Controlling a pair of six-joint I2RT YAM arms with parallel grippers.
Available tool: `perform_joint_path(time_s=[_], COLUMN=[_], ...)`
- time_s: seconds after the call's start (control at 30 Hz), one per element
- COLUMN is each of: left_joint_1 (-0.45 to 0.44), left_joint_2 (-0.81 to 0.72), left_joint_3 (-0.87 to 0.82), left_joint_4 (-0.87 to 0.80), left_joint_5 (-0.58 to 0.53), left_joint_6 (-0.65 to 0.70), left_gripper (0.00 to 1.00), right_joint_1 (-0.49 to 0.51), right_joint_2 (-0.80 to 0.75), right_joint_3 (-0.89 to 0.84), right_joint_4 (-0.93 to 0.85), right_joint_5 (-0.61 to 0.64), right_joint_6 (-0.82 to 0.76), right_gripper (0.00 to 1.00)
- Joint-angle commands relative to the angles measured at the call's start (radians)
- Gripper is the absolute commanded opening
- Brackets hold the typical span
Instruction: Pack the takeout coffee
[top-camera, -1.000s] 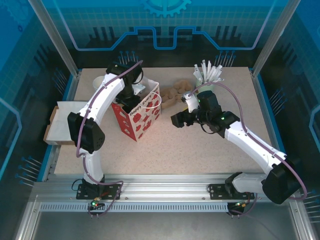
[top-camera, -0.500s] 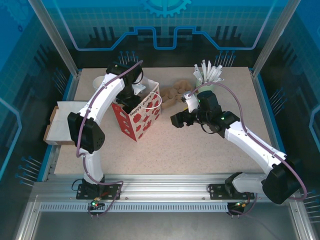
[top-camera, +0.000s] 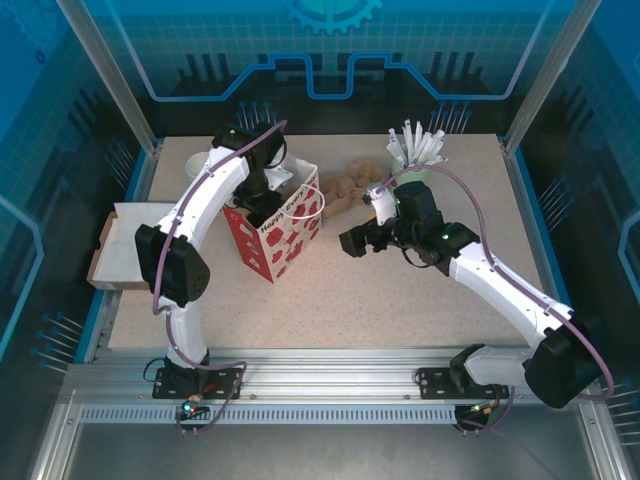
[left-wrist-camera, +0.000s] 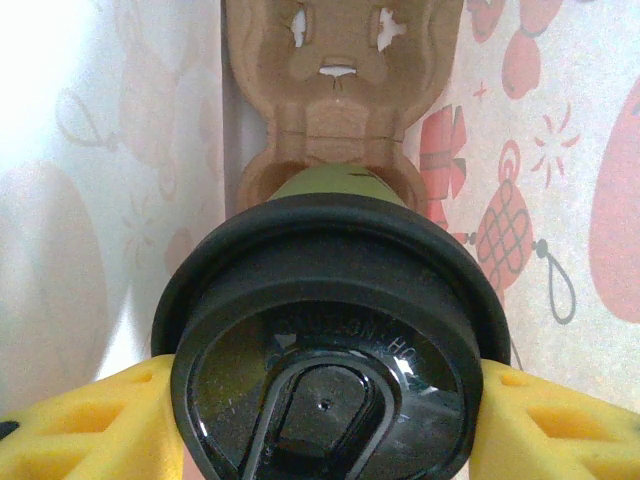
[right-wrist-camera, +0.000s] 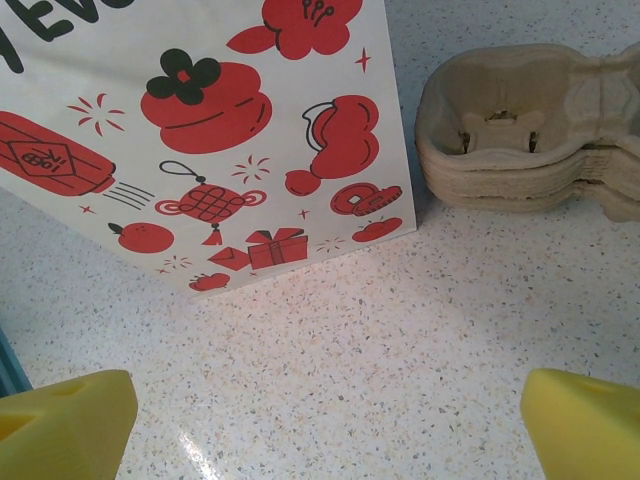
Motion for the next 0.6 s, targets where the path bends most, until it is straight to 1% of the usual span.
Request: perform_joint_path(time_s=[0.0, 0.27, 0.57], left_joint_1=[0.013, 0.017, 0.019], left_joint_2=[-0.041, -0.035, -0.027], left_joint_3=[0.006, 0.01, 0.011], left_joint_4=[-0.018, -0.021, -0.032], left_joint_5=[0.036, 0.052, 0.035], left_joint_6=[0.023, 0.032, 0.027], left_gripper=[0.42, 0.42, 0.41], right_joint_1=[0.017, 0.018, 0.017], right_joint_2=[-0.002, 0.008, 0.009], right_joint_3=[0.009, 0.012, 0.011], right_joint_4=[-0.009, -0.015, -0.018], right_joint_5=[0.013, 0.019, 0.025], right_joint_6=[-0.017, -0.014, -0.014], right_gripper=[1.0, 1.0, 1.0])
